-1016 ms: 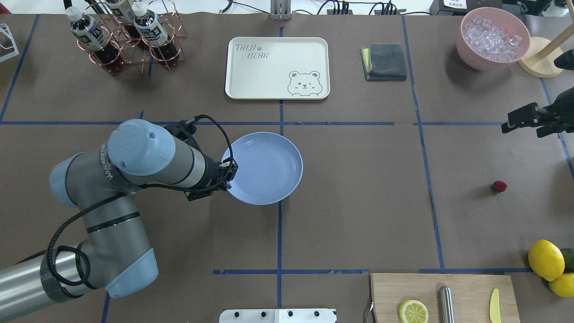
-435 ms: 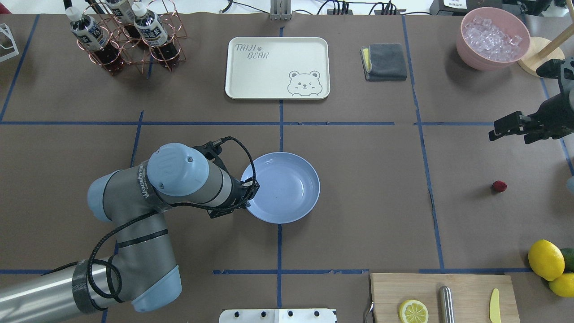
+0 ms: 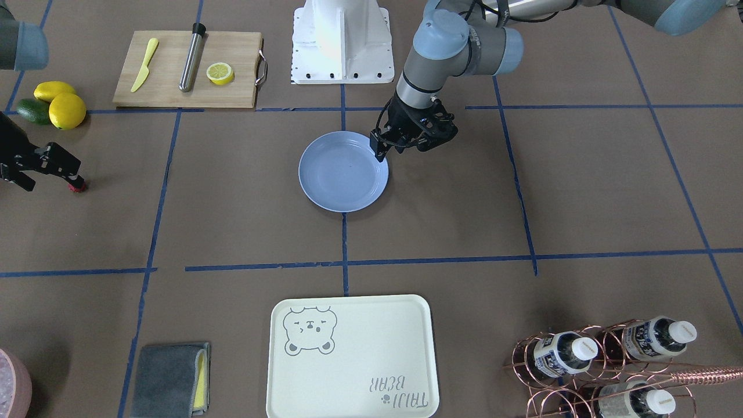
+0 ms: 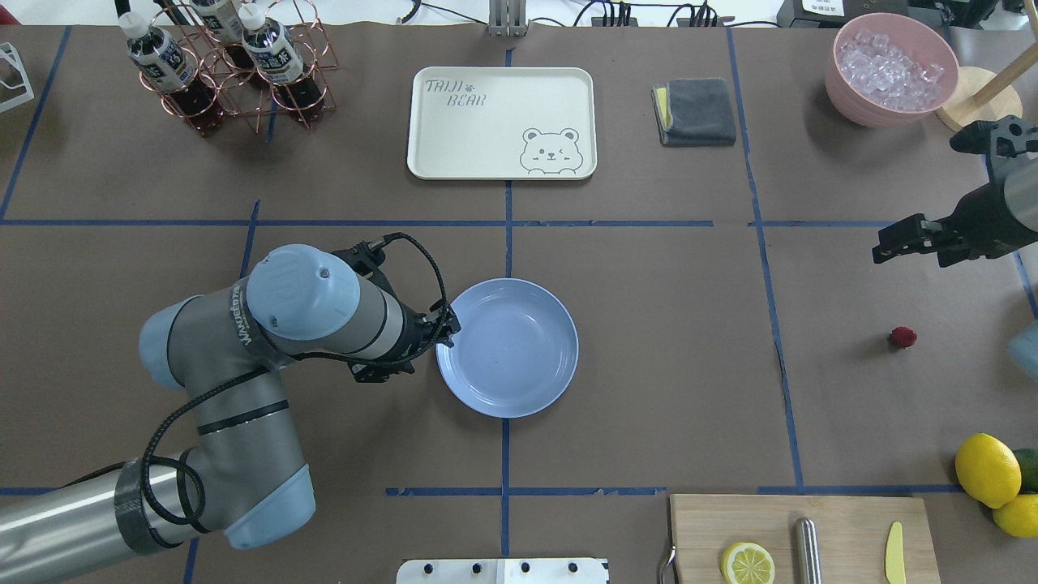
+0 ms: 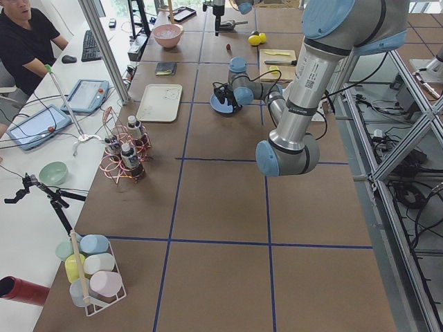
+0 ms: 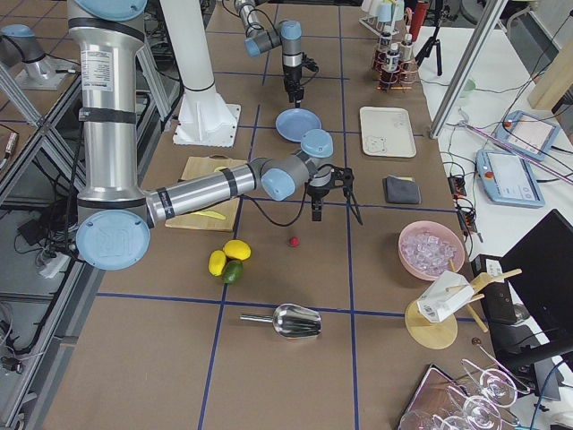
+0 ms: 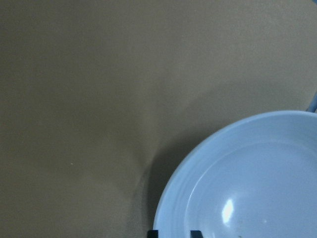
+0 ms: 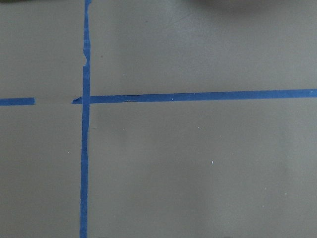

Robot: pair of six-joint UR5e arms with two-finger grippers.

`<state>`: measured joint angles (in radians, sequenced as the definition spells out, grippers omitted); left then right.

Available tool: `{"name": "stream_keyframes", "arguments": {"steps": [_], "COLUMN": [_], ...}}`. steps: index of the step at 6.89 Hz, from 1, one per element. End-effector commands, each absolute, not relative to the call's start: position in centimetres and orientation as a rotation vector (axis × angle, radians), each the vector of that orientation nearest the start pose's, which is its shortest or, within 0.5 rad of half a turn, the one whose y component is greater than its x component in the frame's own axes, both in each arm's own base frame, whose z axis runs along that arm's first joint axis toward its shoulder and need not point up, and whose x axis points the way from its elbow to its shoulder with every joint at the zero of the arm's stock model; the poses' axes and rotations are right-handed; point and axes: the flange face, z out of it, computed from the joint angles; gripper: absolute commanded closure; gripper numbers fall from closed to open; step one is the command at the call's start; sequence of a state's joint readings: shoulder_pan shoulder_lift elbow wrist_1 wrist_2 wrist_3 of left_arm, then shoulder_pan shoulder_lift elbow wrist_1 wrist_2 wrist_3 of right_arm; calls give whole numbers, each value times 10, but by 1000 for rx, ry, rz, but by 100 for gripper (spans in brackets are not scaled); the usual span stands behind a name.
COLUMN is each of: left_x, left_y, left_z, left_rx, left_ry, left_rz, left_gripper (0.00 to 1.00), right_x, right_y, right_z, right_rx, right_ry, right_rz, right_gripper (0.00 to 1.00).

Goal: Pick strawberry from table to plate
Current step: 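Release the plate and withdraw the left gripper while the right gripper grasps the strawberry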

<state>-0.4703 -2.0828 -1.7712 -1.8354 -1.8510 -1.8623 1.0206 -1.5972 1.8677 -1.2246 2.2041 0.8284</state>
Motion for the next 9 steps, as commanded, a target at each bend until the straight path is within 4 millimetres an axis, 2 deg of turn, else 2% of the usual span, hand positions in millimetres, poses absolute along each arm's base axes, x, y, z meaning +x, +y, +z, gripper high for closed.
{"name": "stream_keyframes", "arguments": {"steps": [1,2,4,7,9], "left_x": [467,455,452,452,451], "left_y": [-413,-418,-421,-422,-423], "left_z": [236,234,235,234,235], "left_rx": [-101,-81,-71,-67,-65], "left_ry": [972,957,954,956,954], "left_rz": [-564,-558,-549,-546,-548], "left_gripper": [0,0,0,0,0], "right_x": [-237,-240,-232,-235,-236], "right_y": [-431,-417,-406,-407,-407], "right_z": [507,523,546,601,596], "right_rx": [111,110,103,109,106], "right_ry": [-820,-786,-750,-779,-798], "right_rz": [74,58,-5,-32,-27], "right_gripper": [0,0,0,0,0]}}
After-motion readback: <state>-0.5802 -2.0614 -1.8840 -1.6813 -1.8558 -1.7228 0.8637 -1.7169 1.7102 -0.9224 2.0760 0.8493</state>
